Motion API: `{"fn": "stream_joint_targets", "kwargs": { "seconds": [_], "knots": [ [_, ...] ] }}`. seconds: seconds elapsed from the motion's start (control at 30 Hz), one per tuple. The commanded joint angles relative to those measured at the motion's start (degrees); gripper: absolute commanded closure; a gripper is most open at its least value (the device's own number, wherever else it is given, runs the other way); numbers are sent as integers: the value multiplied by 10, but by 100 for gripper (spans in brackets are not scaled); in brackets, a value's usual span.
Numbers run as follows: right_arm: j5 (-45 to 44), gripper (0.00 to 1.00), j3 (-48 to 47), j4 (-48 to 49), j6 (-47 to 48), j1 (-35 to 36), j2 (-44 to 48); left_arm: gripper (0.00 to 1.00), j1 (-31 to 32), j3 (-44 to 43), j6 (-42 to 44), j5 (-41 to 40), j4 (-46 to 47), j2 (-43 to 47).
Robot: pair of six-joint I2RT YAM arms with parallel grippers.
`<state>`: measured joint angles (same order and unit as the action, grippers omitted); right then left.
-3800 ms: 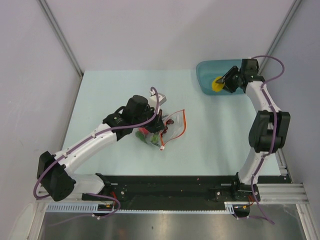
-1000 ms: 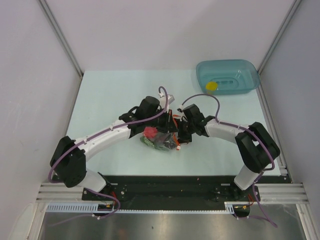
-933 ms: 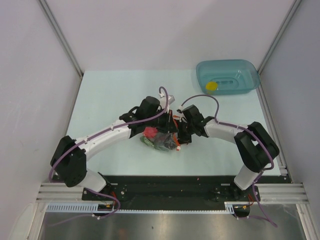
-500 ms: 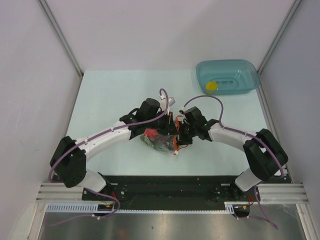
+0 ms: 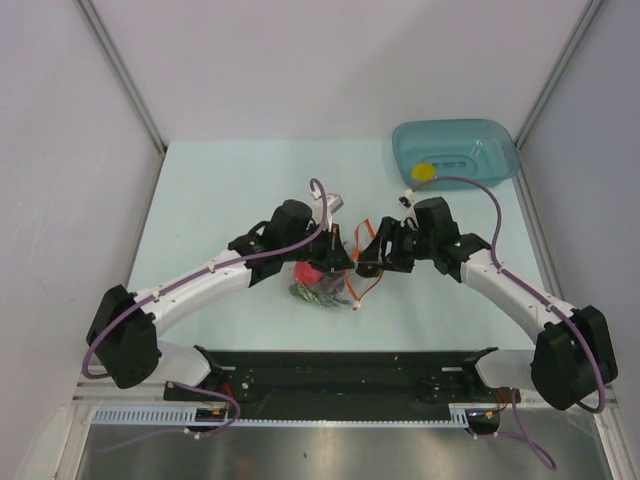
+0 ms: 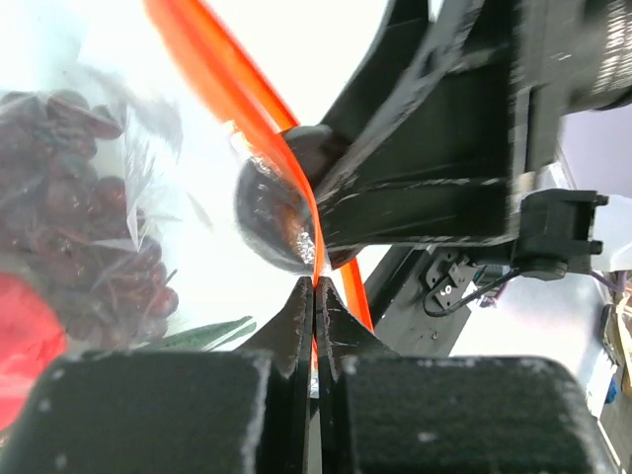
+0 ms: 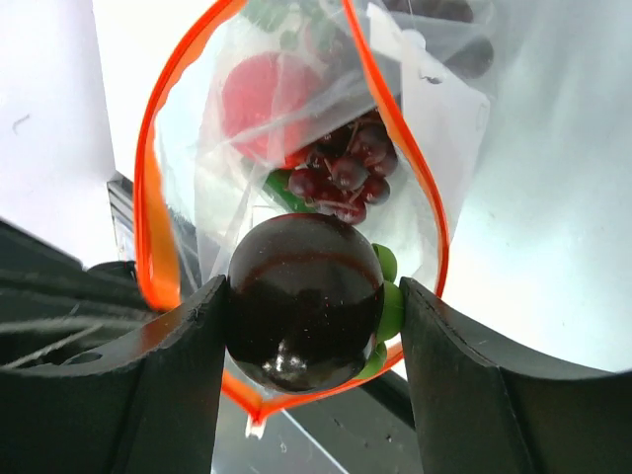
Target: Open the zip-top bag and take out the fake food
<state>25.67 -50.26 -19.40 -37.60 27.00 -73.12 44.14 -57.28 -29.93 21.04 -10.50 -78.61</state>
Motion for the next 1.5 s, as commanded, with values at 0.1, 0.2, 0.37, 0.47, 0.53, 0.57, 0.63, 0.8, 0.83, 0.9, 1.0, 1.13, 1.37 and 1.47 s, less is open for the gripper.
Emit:
{"fn": "stream_joint_targets", "kwargs": {
  "seconds": [0.1, 0.2, 0.37, 0.47, 0.53, 0.57, 0.63, 0.8, 0.83, 0.9, 1.0, 1.13, 1.37, 1.47],
  "knots": [
    [61, 60, -21, -21, -16, -43, 68, 100, -3, -16, 14, -20, -22, 13],
    [45, 60, -54, -27, -25, -62, 84, 100, -3, -15, 16, -20, -24, 14],
    [0, 59, -82, -14, -30, -128, 85, 100, -3, -13, 22, -13, -29, 14],
    [-22, 59, -101, 2, -26, -165, 64, 100, -3, -12, 28, -5, -33, 10],
    [-52, 57, -117, 9, -12, -180, 43, 100, -3, -11, 29, -4, -36, 9],
    [-62, 57, -121, 16, -6, -193, 35, 100, -3, -10, 29, -1, -36, 10],
    [-84, 55, -132, 30, 4, -211, 3, 100, -3, -1, 21, 8, -30, 11],
    [-116, 53, -170, 78, 15, -266, -78, 100, -3, 0, 12, 12, -36, 18],
    [-121, 53, -178, 86, 22, -266, -91, 100, -3, -2, 11, 12, -36, 20],
    [-130, 52, -206, 103, 27, -299, -138, 100, -3, -4, 4, 15, -37, 23],
    [-137, 49, -254, 118, 37, -322, -205, 100, -3, -11, 4, 16, -50, 28],
    [-142, 45, -329, 117, 49, -335, -281, 100, -3, -13, 10, 9, -65, 38],
    [-164, 34, -567, -29, 90, -335, -464, 100, -3, -12, 13, 2, -74, 46],
    [-180, 20, -679, -119, 94, -336, -539, 100, -3, -23, 16, 1, -80, 41]
  ]
}}
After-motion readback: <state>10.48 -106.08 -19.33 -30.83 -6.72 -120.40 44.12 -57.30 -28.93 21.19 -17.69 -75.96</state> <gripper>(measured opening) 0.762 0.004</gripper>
